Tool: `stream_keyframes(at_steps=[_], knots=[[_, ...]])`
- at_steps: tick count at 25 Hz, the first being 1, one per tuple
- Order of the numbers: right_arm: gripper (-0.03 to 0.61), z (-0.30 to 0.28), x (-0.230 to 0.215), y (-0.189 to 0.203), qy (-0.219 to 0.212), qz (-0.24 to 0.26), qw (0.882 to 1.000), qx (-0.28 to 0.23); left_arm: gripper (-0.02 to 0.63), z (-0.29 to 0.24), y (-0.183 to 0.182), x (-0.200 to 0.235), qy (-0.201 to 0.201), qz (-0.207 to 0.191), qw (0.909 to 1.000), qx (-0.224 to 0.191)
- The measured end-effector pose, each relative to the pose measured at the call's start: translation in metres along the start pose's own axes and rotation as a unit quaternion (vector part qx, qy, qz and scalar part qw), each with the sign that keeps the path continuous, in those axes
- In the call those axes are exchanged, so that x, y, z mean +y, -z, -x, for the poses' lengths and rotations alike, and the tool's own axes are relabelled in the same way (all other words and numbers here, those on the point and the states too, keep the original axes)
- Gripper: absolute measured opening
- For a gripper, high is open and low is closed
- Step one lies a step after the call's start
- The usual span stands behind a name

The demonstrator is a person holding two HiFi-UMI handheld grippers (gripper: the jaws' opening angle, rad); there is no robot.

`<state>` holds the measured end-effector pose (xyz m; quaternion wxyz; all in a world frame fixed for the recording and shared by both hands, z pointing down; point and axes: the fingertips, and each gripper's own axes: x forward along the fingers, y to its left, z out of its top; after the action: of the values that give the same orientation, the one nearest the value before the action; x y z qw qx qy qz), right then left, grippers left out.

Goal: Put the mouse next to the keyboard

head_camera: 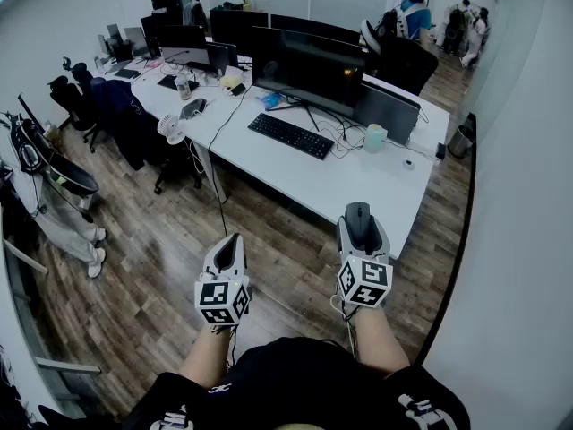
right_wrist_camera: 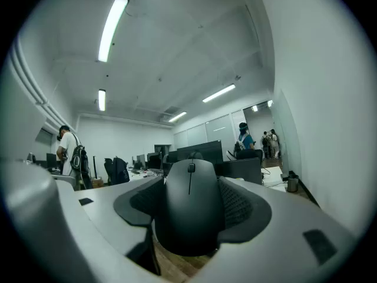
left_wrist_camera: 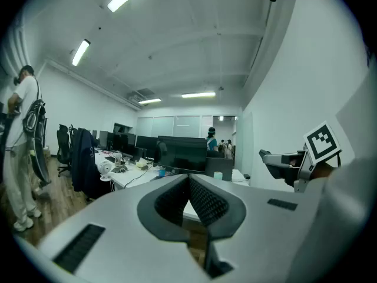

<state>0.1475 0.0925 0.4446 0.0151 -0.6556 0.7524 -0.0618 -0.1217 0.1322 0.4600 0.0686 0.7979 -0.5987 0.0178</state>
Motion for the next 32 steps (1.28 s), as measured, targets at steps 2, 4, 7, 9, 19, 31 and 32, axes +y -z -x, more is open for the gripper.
stream_keyframes(at_steps=[2,4,7,9,19,31,32], knots=[[0.305,0.003,-0.003,0.003,0.000,-0.001,1.000,0.004,0.017,0.000,0.001,-0.006,0.004,0.001,1.0000,0.001],[0.307,0.006,-0.004,0.004,0.001,-0.002,1.000,0.007,0.017,0.000,0.002,-0.011,0.007,0.002,1.0000,0.002],[0.307,0.009,-0.005,0.004,0.004,-0.003,1.000,0.008,0.017,0.002,0.001,-0.014,0.010,0.003,0.9999,0.000],[0.308,0.013,-0.005,0.005,0.005,-0.003,1.000,0.008,0.017,0.004,0.003,-0.016,0.013,0.005,0.9999,-0.001],[0.308,0.016,0.018,0.007,0.017,-0.005,1.000,0.002,0.017,0.011,0.004,0.004,0.030,0.007,0.9995,-0.009],[0.308,0.026,0.063,0.011,0.040,-0.002,0.999,-0.011,0.017,0.027,0.009,0.044,0.069,0.029,0.9970,-0.021],[0.308,0.023,0.063,0.012,0.043,-0.004,0.999,-0.011,0.017,0.025,0.009,0.048,0.068,0.030,0.9970,-0.021]])
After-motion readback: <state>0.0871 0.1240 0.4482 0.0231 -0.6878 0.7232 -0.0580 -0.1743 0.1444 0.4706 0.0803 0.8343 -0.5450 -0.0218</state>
